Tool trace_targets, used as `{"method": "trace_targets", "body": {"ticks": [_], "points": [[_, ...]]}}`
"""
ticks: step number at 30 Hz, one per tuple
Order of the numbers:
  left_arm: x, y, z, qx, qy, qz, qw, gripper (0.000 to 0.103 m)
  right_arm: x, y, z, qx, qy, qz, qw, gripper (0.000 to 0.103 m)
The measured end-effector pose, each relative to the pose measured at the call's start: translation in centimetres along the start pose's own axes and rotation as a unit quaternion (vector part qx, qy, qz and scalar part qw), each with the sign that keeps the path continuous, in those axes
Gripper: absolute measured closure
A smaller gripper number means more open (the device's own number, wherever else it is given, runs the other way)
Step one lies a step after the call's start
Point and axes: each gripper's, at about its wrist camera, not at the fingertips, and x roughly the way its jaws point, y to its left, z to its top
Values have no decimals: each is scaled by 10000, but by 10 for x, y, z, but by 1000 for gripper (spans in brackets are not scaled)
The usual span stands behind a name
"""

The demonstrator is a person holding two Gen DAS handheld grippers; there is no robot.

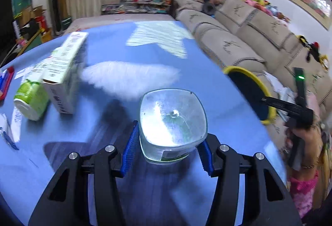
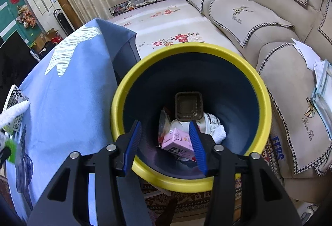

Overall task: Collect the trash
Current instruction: 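Carry the clear cup into the bin and open the left gripper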

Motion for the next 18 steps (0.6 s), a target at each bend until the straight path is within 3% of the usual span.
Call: {"method": "trace_targets", "body": {"ticks": [4, 9, 18], "points": [[-11, -45, -3, 376, -115, -287, 9988, 51, -4, -10, -2, 45, -33, -14, 10000, 57], [3, -95, 10, 732, -22, -670, 9951, 51, -15, -20, -3, 80, -198, -222, 9995, 57], [82, -185, 51, 1369, 289, -935, 9857, 50, -36, -64, -9, 382, -384, -547, 9970, 57]]}}
